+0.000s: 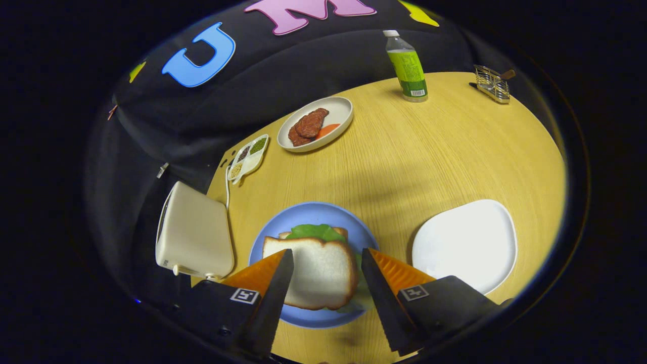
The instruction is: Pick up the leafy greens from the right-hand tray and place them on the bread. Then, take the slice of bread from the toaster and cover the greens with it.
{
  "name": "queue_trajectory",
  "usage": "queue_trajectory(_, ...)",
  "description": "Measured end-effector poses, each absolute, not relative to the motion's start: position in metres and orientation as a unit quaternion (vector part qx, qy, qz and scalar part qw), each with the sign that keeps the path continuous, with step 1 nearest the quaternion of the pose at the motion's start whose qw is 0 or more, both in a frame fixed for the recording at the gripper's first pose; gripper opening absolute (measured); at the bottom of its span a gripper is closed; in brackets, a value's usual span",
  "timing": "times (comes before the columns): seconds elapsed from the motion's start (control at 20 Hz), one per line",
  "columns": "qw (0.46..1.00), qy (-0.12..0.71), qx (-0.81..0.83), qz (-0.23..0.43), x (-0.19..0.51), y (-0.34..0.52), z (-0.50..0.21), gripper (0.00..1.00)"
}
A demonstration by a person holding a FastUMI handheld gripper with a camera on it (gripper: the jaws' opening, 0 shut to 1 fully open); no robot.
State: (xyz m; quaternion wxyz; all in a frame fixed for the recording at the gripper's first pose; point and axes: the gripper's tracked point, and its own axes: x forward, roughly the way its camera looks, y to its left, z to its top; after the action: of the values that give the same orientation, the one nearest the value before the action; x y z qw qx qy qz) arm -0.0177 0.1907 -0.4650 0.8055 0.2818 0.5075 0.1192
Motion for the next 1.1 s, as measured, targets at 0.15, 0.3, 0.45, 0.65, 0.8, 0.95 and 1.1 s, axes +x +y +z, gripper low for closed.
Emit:
queue_trajectory(0.15,0.827,0.475,0.269,0.133,-0.01,0.181,-0.441,0.85)
queue_trajectory(0.3,0.853,0.441,0.234,0.149,-0.002,0.166,-0.411,0.85)
queue_trajectory(0.45,0.882,0.398,0.192,0.162,0.008,0.153,-0.374,0.85)
queue_trajectory(0.65,0.905,0.352,0.166,0.174,0.015,0.146,-0.327,0.97)
queue_trajectory(0.8,0.915,0.327,0.159,0.176,0.017,0.14,-0.298,0.99)
queue_trajectory(0.95,0.928,0.295,0.148,0.172,0.023,0.131,-0.269,0.99)
queue_trajectory(1.1,0.94,0.264,0.135,0.169,0.03,0.115,-0.236,0.99)
